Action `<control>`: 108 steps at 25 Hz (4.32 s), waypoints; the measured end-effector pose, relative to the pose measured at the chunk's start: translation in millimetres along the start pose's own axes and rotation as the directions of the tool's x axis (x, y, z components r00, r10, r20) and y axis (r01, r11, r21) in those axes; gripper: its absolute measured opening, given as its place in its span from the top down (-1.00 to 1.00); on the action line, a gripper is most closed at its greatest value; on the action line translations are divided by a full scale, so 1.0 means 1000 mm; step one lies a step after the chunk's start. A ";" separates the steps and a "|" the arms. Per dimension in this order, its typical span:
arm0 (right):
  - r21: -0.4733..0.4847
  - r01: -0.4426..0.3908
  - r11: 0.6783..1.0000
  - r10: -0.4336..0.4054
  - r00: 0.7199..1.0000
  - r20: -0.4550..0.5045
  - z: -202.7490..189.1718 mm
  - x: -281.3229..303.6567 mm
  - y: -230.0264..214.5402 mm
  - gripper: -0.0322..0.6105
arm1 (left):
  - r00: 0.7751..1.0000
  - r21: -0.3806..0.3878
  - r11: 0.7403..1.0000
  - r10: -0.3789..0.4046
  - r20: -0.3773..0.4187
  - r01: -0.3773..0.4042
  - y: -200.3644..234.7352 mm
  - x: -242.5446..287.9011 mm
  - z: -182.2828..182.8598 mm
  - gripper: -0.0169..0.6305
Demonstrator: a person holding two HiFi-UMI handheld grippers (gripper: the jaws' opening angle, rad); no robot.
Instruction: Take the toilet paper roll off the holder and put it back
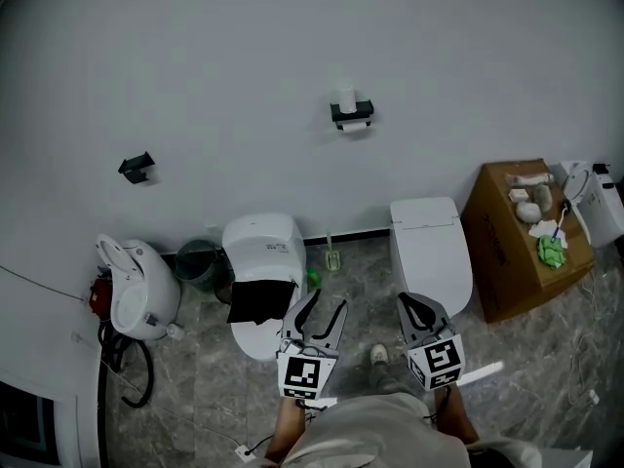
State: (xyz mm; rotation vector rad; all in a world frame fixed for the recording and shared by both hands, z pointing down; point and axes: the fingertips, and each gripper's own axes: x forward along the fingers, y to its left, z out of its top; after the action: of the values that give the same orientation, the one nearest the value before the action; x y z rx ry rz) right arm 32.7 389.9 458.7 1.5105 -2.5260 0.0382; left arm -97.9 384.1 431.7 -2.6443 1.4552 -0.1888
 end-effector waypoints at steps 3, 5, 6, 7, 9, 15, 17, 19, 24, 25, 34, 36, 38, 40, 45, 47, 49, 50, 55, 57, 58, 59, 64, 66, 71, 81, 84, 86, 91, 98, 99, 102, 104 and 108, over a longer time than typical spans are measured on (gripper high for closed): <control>-0.003 -0.006 1.000 0.006 1.000 -0.009 0.000 0.021 -0.020 0.90 | 1.000 -0.005 1.000 0.005 -0.005 -0.005 0.008 0.026 -0.002 0.29; -0.002 -0.009 1.000 0.009 1.000 -0.015 0.001 0.035 -0.034 0.90 | 1.000 -0.007 1.000 0.007 -0.010 -0.008 0.013 0.044 -0.003 0.29; -0.002 -0.010 1.000 0.010 1.000 -0.017 0.001 0.042 -0.041 0.90 | 1.000 -0.007 1.000 0.009 -0.013 -0.009 0.015 0.054 -0.003 0.29; -0.001 -0.012 1.000 0.012 1.000 -0.019 0.002 0.049 -0.048 0.90 | 1.000 -0.008 1.000 0.010 -0.015 -0.010 0.017 0.064 -0.003 0.29; -0.002 -0.017 1.000 0.017 1.000 -0.020 0.003 0.062 -0.062 0.90 | 1.000 -0.009 1.000 0.013 -0.017 -0.013 0.021 0.083 -0.003 0.29; -0.007 -0.034 0.999 0.034 0.999 -0.022 0.010 0.095 -0.101 0.90 | 0.999 -0.011 1.000 0.027 -0.026 -0.027 0.031 0.132 0.000 0.29; -0.007 -0.040 0.999 0.040 0.999 -0.022 0.013 0.105 -0.113 0.90 | 0.999 -0.012 0.999 0.033 -0.029 -0.033 0.035 0.147 0.001 0.29; -0.008 -0.049 0.999 0.049 0.999 -0.020 0.015 0.114 -0.124 0.90 | 0.999 -0.015 0.999 0.041 -0.033 -0.041 0.037 0.161 0.002 0.29; -0.009 -0.074 0.997 0.074 0.997 -0.020 0.018 0.135 -0.155 0.90 | 0.997 -0.015 0.998 0.062 -0.040 -0.063 0.039 0.198 0.006 0.29; -0.010 -0.079 0.997 0.079 0.997 -0.020 0.020 0.138 -0.161 0.90 | 0.997 -0.014 0.998 0.068 -0.041 -0.068 0.039 0.204 0.007 0.29; -0.004 -0.100 0.995 0.100 0.995 -0.007 0.022 0.161 -0.196 0.90 | 0.994 -0.002 0.996 0.093 -0.050 -0.093 0.041 0.239 0.013 0.29; -0.002 -0.101 0.995 0.101 0.995 -0.007 0.020 0.165 -0.201 0.90 | 0.995 0.000 0.996 0.093 -0.049 -0.093 0.042 0.246 0.013 0.29; 0.001 -0.100 0.995 0.100 0.995 -0.008 0.017 0.169 -0.206 0.90 | 0.994 0.003 0.996 0.093 -0.049 -0.093 0.043 0.253 0.011 0.29; 0.001 -0.099 0.995 0.099 0.995 -0.010 0.016 0.172 -0.210 0.90 | 0.994 0.005 0.996 0.093 -0.049 -0.093 0.045 0.259 0.011 0.29; -0.003 -0.099 0.995 0.098 0.995 -0.010 0.019 0.181 -0.215 0.90 | 0.994 0.003 0.995 0.096 -0.046 -0.096 0.052 0.268 0.011 0.29; -0.005 -0.097 0.995 0.097 0.995 -0.007 0.020 0.184 -0.216 0.90 | 0.994 0.002 0.995 0.096 -0.043 -0.096 0.054 0.271 0.011 0.29; -0.006 -0.096 0.995 0.096 0.995 -0.005 0.021 0.187 -0.217 0.90 | 0.994 0.002 0.995 0.097 -0.042 -0.097 0.057 0.274 0.011 0.29; -0.007 -0.095 0.995 0.095 0.995 -0.006 0.021 0.189 -0.218 0.90 | 0.994 0.003 0.995 0.097 -0.042 -0.097 0.059 0.276 0.010 0.29; -0.013 -0.098 0.995 0.098 0.995 -0.015 0.020 0.200 -0.218 0.90 | 0.995 0.004 0.995 0.096 -0.038 -0.096 0.069 0.284 0.008 0.29; -0.014 -0.098 0.995 0.098 0.995 -0.015 0.019 0.206 -0.218 0.90 | 0.995 0.002 0.995 0.097 -0.036 -0.097 0.074 0.287 0.006 0.29; -0.014 -0.098 0.995 0.098 0.995 -0.014 0.020 0.210 -0.217 0.90 | 0.995 0.001 0.995 0.097 -0.036 -0.097 0.077 0.288 0.005 0.29; -0.014 -0.098 0.995 0.097 0.995 -0.014 0.021 0.213 -0.217 0.90 | 0.995 0.000 0.995 0.097 -0.035 -0.097 0.080 0.289 0.005 0.29; -0.017 -0.094 0.995 0.094 0.996 -0.011 0.027 0.237 -0.218 0.90 | 0.996 0.001 0.996 0.087 -0.031 -0.087 0.098 0.304 0.002 0.29; -0.019 -0.090 0.996 0.090 0.996 -0.010 0.029 0.247 -0.220 0.90 | 0.996 0.002 0.997 0.082 -0.029 -0.082 0.106 0.311 0.001 0.29; -0.020 -0.080 0.997 0.080 0.997 -0.014 0.035 0.274 -0.222 0.90 | 0.998 0.004 0.998 0.062 -0.027 -0.062 0.127 0.328 0.001 0.29; -0.015 -0.055 0.998 0.054 0.998 -0.029 0.045 0.324 -0.228 0.90 | 0.999 -0.013 0.999 0.034 -0.028 -0.034 0.170 0.362 -0.006 0.29; -0.011 -0.043 0.999 0.042 0.998 -0.037 0.046 0.338 -0.231 0.90 | 0.999 -0.014 1.000 0.022 -0.029 -0.023 0.182 0.373 -0.009 0.29; -0.006 -0.035 0.999 0.034 0.999 -0.041 0.046 0.348 -0.233 0.90 | 0.999 -0.015 1.000 0.014 -0.030 -0.014 0.189 0.380 -0.010 0.29; 0.000 -0.021 1.000 0.021 0.999 -0.044 0.050 0.371 -0.236 0.90 | 1.000 -0.016 1.000 -0.006 -0.026 0.005 0.207 0.397 -0.011 0.29; -0.002 0.009 1.000 -0.009 0.999 -0.050 0.057 0.401 -0.240 0.90 | 0.999 -0.019 0.999 -0.037 -0.018 0.037 0.232 0.418 -0.014 0.29; -0.002 0.015 1.000 -0.015 0.999 -0.052 0.057 0.405 -0.241 0.90 | 0.999 -0.021 0.999 -0.043 -0.017 0.042 0.235 0.422 -0.015 0.29; -0.003 0.034 0.999 -0.034 0.998 -0.060 0.060 0.417 -0.243 0.90 | 0.998 -0.027 0.998 -0.062 -0.013 0.062 0.246 0.433 -0.017 0.29; -0.005 0.047 0.999 -0.047 0.997 -0.063 0.061 0.425 -0.245 0.90 | 0.997 -0.029 0.997 -0.073 -0.010 0.073 0.252 0.439 -0.018 0.29; -0.008 0.069 0.998 -0.069 0.995 -0.073 0.062 0.437 -0.245 0.90 | 0.995 -0.036 0.995 -0.096 -0.005 0.096 0.264 0.449 -0.022 0.29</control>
State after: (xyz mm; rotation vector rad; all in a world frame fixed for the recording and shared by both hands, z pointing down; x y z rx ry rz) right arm 36.5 -115.0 458.3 1.5635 -2.4136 0.0753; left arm -82.7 -136.9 434.1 -2.7475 1.3467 -0.1823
